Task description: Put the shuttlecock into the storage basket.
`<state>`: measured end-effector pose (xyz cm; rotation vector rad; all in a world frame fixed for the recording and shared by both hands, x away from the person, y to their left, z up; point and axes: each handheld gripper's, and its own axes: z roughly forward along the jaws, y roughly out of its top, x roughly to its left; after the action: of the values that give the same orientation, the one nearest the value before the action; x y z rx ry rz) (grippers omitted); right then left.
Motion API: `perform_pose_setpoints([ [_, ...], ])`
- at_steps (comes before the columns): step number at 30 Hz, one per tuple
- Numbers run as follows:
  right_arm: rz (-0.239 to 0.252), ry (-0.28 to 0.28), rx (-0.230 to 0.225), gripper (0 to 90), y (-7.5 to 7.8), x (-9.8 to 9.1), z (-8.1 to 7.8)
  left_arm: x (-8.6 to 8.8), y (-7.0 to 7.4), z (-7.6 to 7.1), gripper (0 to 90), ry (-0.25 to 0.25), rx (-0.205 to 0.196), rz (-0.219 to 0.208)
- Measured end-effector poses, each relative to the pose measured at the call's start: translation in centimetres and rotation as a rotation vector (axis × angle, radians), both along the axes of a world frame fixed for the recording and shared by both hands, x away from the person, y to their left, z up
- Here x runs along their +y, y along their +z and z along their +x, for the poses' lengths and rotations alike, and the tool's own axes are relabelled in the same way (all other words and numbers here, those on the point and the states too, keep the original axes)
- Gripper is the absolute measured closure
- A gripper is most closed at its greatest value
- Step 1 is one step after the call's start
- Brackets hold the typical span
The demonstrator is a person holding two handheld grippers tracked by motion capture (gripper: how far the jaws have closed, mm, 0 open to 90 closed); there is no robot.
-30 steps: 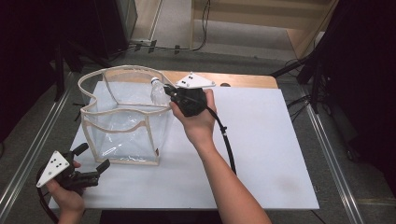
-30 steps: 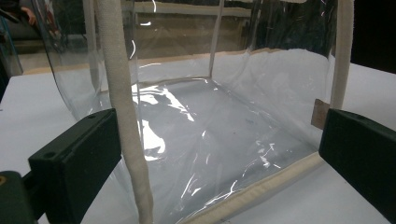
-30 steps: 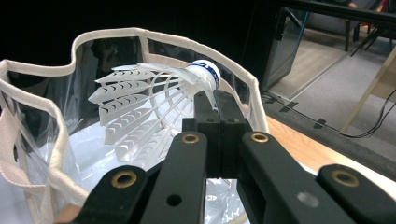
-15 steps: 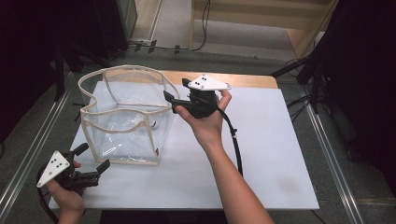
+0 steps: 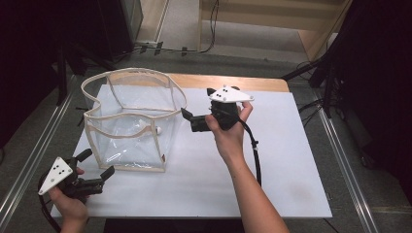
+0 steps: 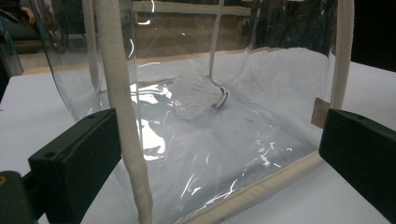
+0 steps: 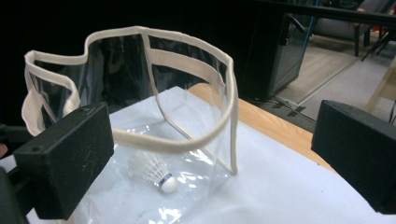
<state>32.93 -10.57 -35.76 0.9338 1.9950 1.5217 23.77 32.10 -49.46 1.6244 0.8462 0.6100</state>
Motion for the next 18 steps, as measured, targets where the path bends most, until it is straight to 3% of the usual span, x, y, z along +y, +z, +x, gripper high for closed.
perform_pose_setpoints([
  [18, -0.016, -0.025, 0.023, 0.0, -2.5, -3.1, -1.1, 0.0, 0.0, 0.0, 0.0, 0.002, 0.0, -0.002],
])
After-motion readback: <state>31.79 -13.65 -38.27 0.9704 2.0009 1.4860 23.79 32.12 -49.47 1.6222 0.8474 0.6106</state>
